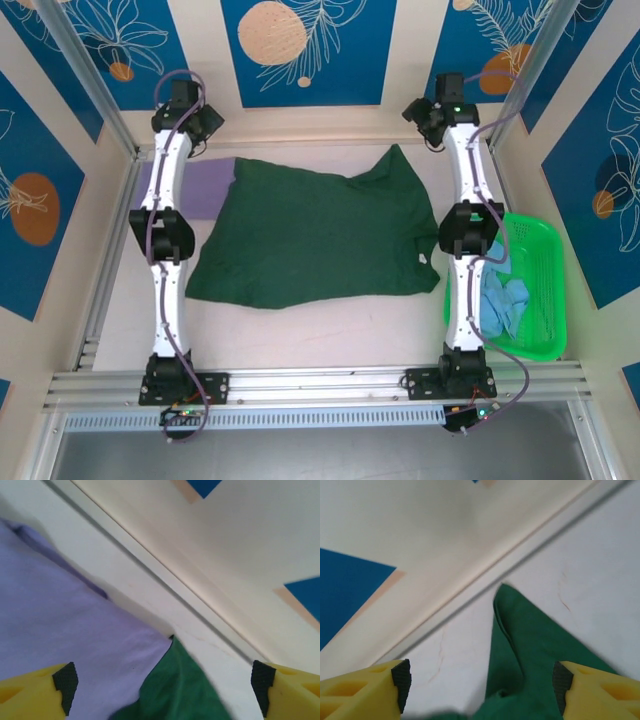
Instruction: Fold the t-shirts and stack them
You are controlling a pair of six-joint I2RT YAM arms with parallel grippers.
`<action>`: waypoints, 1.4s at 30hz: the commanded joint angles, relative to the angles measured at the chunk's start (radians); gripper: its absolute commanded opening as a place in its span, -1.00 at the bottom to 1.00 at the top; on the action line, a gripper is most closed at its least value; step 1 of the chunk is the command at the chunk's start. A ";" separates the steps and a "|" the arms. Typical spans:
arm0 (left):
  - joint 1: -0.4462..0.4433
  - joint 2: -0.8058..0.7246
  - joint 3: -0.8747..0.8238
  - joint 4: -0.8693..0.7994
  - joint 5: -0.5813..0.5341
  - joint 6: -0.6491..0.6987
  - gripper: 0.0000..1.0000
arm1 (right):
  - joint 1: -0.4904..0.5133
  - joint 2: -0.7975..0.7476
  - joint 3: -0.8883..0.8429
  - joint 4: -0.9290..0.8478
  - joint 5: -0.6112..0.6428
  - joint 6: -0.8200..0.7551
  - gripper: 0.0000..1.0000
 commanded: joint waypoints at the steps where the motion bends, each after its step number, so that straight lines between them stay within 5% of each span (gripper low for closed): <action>1: -0.090 -0.336 -0.259 -0.096 -0.102 0.074 0.82 | 0.019 -0.336 -0.228 -0.157 -0.036 0.050 0.52; 8: -0.140 -0.814 -1.242 0.075 0.115 0.059 0.80 | 0.113 -0.779 -1.115 -0.148 -0.124 0.090 0.53; 16: -0.132 -1.078 -1.750 0.107 0.184 0.051 0.85 | 0.315 -0.889 -1.502 -0.165 -0.201 0.163 0.55; 20: -0.082 -1.085 -1.844 0.209 0.226 0.025 0.81 | 0.350 -0.828 -1.591 -0.102 -0.229 0.232 0.52; 24: -0.073 -1.015 -1.860 0.278 0.203 0.037 0.54 | 0.325 -0.762 -1.626 -0.041 -0.179 0.251 0.31; 28: -0.060 -0.930 -1.883 0.353 0.159 0.005 0.11 | 0.307 -0.688 -1.611 0.011 -0.146 0.253 -0.12; 32: -0.053 -0.854 -1.866 0.407 0.192 -0.023 -0.51 | 0.304 -0.622 -1.558 0.031 -0.112 0.242 -0.81; 35: -0.053 -0.839 -1.823 0.382 0.181 -0.030 -1.00 | 0.315 -0.647 -1.502 -0.001 -0.063 0.239 -1.00; 42: -0.053 -0.859 -1.646 0.249 0.114 -0.019 -1.00 | 0.323 -0.575 -1.125 -0.142 0.048 0.189 -1.00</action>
